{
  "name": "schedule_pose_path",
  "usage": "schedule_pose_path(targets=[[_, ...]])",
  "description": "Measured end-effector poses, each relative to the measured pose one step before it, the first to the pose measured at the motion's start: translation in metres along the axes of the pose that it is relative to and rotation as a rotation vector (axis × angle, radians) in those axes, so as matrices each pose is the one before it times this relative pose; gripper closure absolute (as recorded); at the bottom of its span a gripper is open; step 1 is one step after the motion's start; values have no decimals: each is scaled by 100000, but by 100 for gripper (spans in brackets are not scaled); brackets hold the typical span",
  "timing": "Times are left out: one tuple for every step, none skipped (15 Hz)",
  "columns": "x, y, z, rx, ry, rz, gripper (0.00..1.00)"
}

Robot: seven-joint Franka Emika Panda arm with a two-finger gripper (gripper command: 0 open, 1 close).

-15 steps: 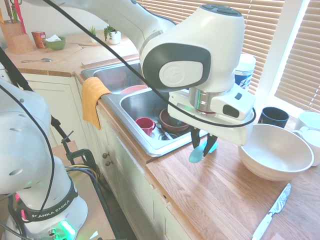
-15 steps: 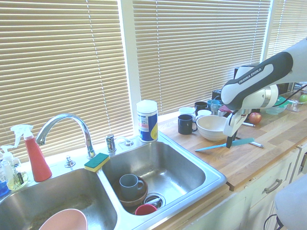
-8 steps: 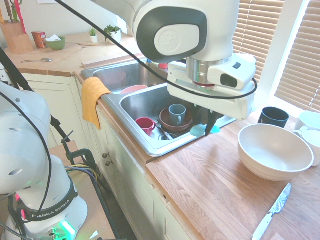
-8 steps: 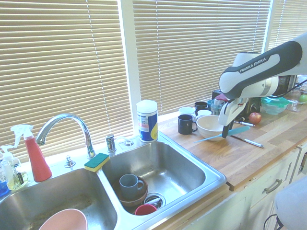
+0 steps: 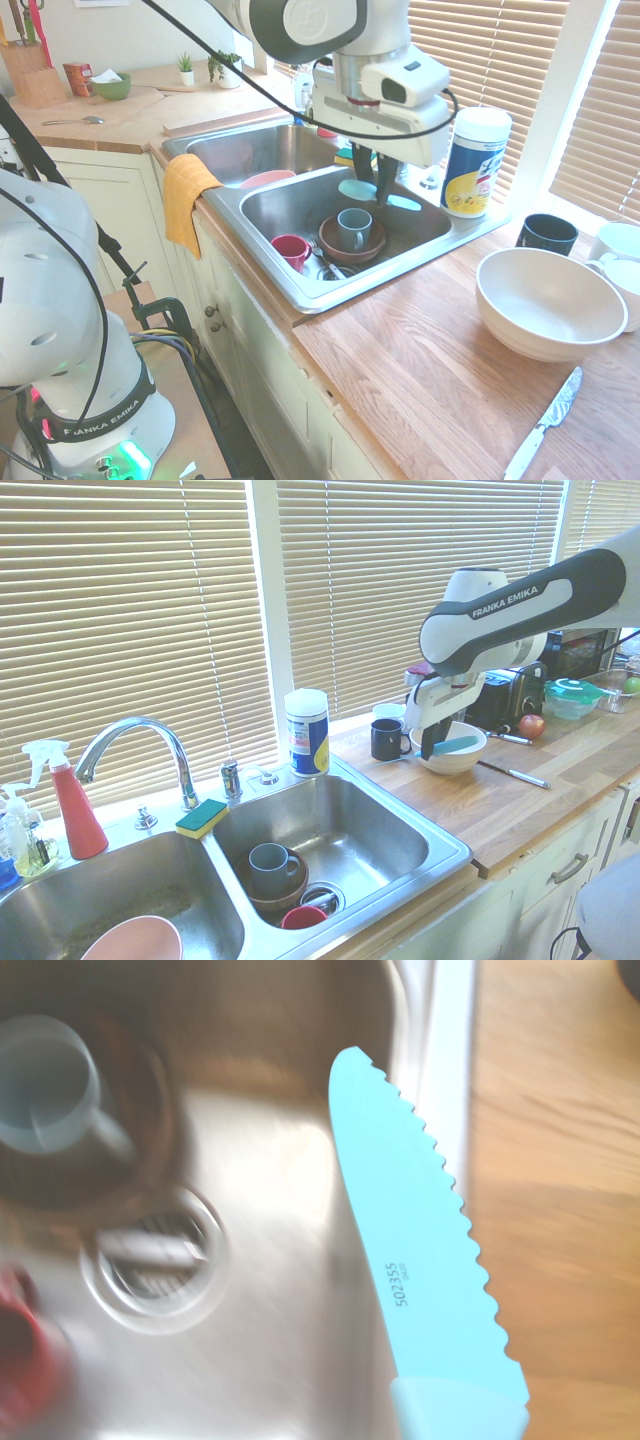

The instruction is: Put the knife into the sink

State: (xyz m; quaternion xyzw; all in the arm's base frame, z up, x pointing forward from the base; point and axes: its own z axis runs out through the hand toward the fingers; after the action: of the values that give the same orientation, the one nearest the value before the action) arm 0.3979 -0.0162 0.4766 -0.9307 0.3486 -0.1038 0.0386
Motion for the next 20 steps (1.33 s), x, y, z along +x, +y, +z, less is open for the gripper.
schedule_pose_path(targets=[[-1072, -1995, 362, -421, 1467, 4098, 100], [-1178, -1853, 674, -456, 904, 3085, 100], [-1031, -1685, 822, -108, 594, 2003, 100], [-907, -1463, 955, -288, 703, 2224, 100], [-870, -1406, 1068, -631, 1059, 2474, 100], [-609, -1085, 1023, -783, 809, 2225, 100], [-414, -785, 985, -807, 635, 1632, 100], [-287, -582, 1044, -902, 248, 1284, 100], [-380, -515, 1121, -1278, -261, 658, 100], [-503, -432, 1043, -925, -231, -159, 100], [-592, -417, 1078, -581, -81, -735, 100], [-591, -447, 1175, 166, -604, -695, 100], [-402, -425, 1370, 553, -1124, -763, 100], [-114, -326, 1523, 265, -1249, -186, 100], [78, -217, 1689, -157, -1214, 185, 100], [297, -178, 1680, -618, -1052, 440, 100], [225, -212, 1488, -506, -1044, 611, 100], [64, -265, 1399, -425, -1146, 627, 100], [-63, -195, 1301, -356, -1025, 275, 100], [-157, -189, 1116, -448, -785, -43, 100]])
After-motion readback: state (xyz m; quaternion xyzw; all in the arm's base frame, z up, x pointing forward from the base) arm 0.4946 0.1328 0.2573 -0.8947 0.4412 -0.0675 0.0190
